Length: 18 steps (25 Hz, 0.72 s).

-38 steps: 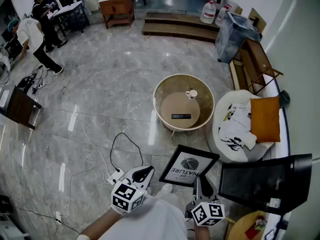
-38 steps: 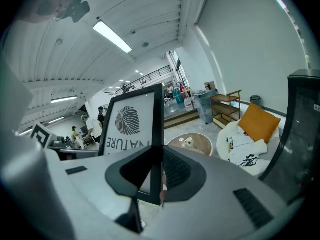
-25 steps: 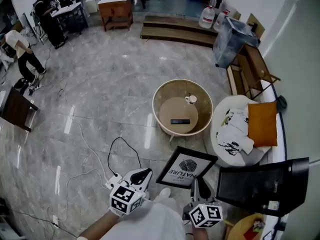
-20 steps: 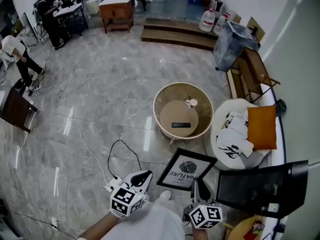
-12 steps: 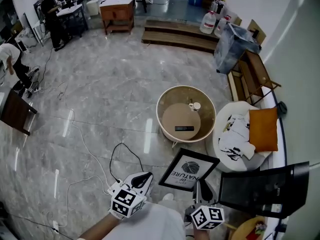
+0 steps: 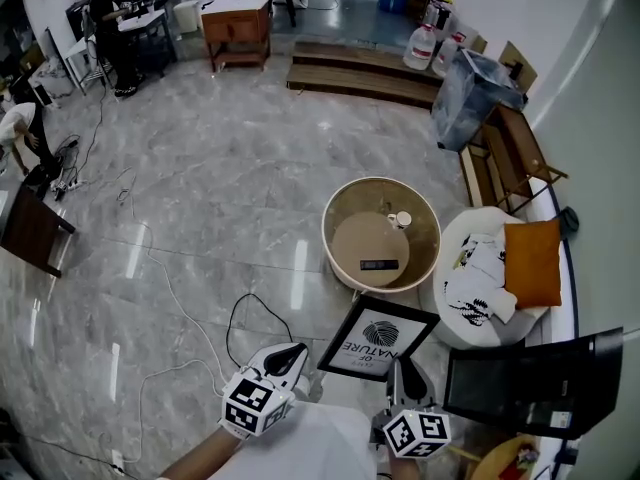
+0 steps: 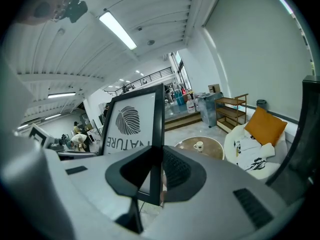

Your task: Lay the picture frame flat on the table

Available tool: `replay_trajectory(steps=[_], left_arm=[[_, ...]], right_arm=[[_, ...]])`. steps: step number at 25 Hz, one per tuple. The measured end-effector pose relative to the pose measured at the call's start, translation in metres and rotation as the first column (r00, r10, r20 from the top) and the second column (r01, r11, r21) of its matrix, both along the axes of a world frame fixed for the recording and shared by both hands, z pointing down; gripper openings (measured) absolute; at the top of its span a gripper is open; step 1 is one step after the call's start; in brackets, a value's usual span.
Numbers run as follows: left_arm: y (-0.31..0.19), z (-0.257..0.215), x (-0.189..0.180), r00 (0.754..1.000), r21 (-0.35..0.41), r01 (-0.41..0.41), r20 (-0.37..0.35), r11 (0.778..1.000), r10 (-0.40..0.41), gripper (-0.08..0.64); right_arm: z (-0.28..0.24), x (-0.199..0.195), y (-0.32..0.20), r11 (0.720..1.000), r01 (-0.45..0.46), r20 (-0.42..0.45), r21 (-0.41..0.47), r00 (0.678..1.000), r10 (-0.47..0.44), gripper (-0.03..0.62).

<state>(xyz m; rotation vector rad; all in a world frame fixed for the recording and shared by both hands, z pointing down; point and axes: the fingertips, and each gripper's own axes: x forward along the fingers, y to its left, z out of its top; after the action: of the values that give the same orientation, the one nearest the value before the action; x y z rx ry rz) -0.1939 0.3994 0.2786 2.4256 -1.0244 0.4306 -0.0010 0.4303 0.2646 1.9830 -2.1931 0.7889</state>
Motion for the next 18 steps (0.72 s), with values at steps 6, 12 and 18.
replay_trajectory(steps=[6, 12, 18], left_arm=[[-0.030, 0.006, 0.003, 1.000, 0.001, -0.007, 0.011, 1.000, 0.007, 0.009], [-0.072, 0.011, 0.012, 1.000, 0.003, 0.025, 0.017, 1.000, -0.025, 0.009], [-0.126, 0.019, 0.050, 0.999, 0.000, 0.023, 0.025, 1.000, -0.023, 0.009]], right_arm=[[0.007, 0.000, -0.032, 1.000, -0.002, 0.002, -0.009, 1.000, 0.002, 0.060], [0.014, 0.015, -0.074, 1.000, 0.003, 0.006, -0.019, 1.000, -0.003, 0.060], [0.026, 0.053, -0.131, 1.000, 0.010, 0.011, -0.029, 1.000, -0.010, 0.061]])
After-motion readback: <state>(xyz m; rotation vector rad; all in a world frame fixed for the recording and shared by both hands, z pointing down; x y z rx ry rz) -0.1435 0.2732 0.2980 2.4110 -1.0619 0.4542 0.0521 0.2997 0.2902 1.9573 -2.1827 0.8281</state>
